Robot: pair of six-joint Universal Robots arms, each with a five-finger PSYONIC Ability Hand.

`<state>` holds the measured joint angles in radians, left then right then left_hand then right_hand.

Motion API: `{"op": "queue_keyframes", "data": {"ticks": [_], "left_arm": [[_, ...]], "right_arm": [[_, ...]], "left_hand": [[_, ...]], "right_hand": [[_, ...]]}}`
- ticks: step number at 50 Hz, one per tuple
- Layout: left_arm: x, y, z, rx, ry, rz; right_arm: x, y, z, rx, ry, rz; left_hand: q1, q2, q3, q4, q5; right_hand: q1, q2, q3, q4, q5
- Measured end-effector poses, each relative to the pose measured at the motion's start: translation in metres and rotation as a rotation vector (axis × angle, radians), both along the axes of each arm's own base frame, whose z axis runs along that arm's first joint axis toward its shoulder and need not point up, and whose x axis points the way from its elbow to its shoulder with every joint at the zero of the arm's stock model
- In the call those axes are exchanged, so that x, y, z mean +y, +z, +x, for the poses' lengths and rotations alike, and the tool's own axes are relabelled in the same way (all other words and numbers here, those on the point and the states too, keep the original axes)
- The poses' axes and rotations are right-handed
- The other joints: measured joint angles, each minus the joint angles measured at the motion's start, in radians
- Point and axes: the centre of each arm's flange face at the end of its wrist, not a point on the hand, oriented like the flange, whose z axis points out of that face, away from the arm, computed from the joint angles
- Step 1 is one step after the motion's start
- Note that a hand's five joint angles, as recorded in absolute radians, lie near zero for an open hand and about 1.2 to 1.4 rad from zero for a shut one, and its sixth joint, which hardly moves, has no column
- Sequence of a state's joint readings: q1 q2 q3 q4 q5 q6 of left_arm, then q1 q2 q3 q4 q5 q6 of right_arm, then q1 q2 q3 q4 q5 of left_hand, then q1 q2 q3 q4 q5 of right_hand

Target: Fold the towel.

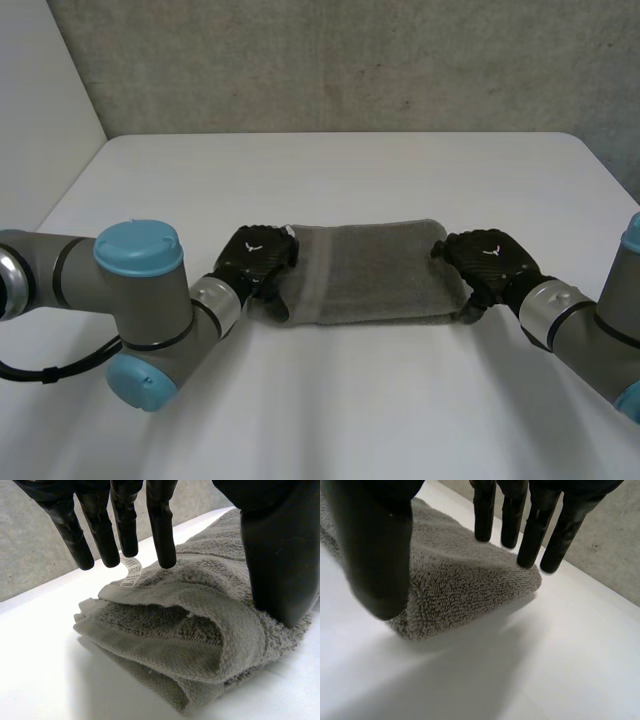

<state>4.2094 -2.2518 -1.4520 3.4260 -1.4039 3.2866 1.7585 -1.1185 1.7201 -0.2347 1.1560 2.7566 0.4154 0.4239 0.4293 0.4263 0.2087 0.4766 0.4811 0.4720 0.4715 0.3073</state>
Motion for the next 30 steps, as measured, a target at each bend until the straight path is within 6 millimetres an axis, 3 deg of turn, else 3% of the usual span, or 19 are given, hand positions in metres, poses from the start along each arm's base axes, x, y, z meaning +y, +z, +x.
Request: {"op": "queue_keyframes", "data": {"ticks": [11,18,20,24,30], "left_arm": [[0.006,0.009,0.0,0.015,-0.005,-0.004],[0.011,0.03,0.001,0.055,-0.001,-0.026],[0.011,0.039,0.002,0.081,0.006,-0.031],[0.011,0.051,0.004,0.125,0.017,-0.034],[0.011,0.062,0.011,0.159,0.033,-0.038]], "right_arm": [[-0.002,-0.016,0.002,-0.026,0.008,0.014],[-0.003,-0.022,0.001,-0.02,0.005,0.032],[-0.003,-0.023,0.001,-0.017,0.0,0.036],[-0.004,-0.021,-0.004,-0.011,-0.016,0.036],[-0.012,0.0,-0.023,-0.002,-0.065,0.001]], "left_hand": [[-0.053,-0.058,-0.061,-0.055,-0.052],[-0.102,-0.11,-0.112,-0.102,-0.1],[-0.104,-0.114,-0.117,-0.108,-0.105],[-0.104,-0.118,-0.117,-0.109,-0.109],[-0.104,-0.121,-0.117,-0.114,-0.113]], "right_hand": [[0.353,0.351,0.355,0.353,0.339],[0.426,0.406,0.417,0.417,0.407],[0.575,0.556,0.568,0.572,0.554],[0.798,0.801,0.839,0.846,0.832],[0.808,0.801,0.854,0.863,0.839]]}}
